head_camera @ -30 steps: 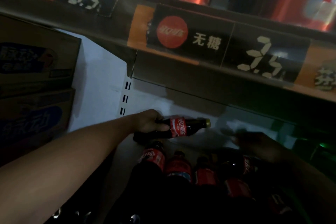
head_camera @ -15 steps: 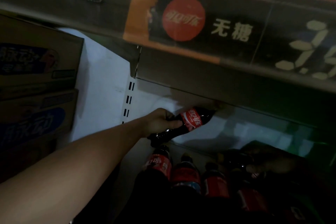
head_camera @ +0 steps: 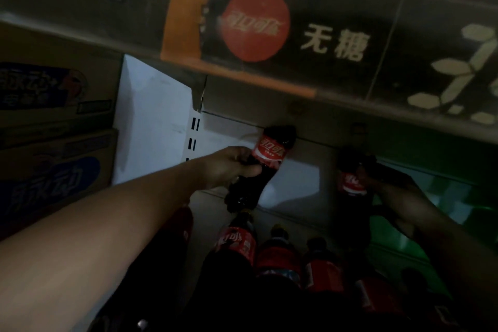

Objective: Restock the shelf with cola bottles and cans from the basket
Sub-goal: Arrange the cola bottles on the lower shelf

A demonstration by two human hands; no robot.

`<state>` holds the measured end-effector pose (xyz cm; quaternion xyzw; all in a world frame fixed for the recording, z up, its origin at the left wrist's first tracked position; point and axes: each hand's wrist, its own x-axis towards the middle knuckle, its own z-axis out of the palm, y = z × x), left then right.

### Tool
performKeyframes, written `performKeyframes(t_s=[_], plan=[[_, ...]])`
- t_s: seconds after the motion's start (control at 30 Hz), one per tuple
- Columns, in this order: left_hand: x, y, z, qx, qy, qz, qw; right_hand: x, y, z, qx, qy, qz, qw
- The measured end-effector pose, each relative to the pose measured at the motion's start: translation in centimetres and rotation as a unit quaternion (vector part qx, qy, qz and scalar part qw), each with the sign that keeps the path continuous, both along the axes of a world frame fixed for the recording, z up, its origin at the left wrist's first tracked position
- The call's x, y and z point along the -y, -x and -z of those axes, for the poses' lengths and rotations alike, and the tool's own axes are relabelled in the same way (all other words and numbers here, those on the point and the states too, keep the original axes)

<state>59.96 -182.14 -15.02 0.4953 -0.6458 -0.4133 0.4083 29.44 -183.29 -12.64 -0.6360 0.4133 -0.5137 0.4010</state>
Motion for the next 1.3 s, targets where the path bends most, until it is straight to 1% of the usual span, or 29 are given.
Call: performKeyframes(t_s=[0.17, 0.3, 0.47, 0.57, 0.63, 0.67, 0.77, 0.83, 0.93, 1.03, 1.1, 1.3], plan=[[-1.5, -3.1, 0.8, -0.003, -0.02, -0.036, 0.999, 0.1, -4.8, 0.5, 0.02, -0.035, -0.031, 0.999], [-2.4, -4.7, 0.9, 0.023, -0.001, -0.062, 0.998, -0.4, -9.0, 0.7, -0.031, -0.013, -0.072, 0.997], [-3.0, -5.3, 0.8, 0.058, 0.025, -0.076, 0.995, -1.1, -12.6, 0.6, -0.043, -0.006, -0.094, 0.995], [-2.9, -5.0, 1.2, 0.051, 0.03, -0.081, 0.995, -1.5, -13.2, 0.8, -0.041, -0.009, -0.1, 0.994], [-3.0, -4.7, 1.3, 0.047, 0.04, -0.092, 0.994, -1.5, -13.1, 1.0, -0.03, -0.013, -0.081, 0.996], [-3.1, -4.5, 1.3, 0.049, 0.045, -0.1, 0.993, -1.5, -12.8, 1.0, -0.038, -0.009, -0.066, 0.997], [-3.1, -4.2, 1.4, 0.067, 0.062, -0.122, 0.988, -1.6, -12.7, 1.6, -0.113, 0.009, -0.049, 0.992], [-2.9, -4.1, 1.5, 0.071, 0.065, -0.123, 0.988, -1.8, -12.9, 2.6, -0.137, 0.019, -0.042, 0.989], [-2.6, -4.0, 1.6, 0.07, 0.065, -0.126, 0.987, -1.1, -12.9, 3.7, -0.199, 0.041, 0.028, 0.979], [-2.5, -4.0, 1.7, 0.077, 0.071, -0.135, 0.985, -0.6, -12.6, 3.7, -0.233, 0.053, 0.057, 0.969], [-2.4, -4.0, 1.6, 0.073, 0.067, -0.133, 0.986, -0.3, -12.2, 3.5, -0.24, 0.045, 0.06, 0.968], [-2.2, -4.3, 1.6, 0.057, 0.05, -0.124, 0.989, 0.8, -12.2, 3.6, -0.217, 0.008, 0.044, 0.975]])
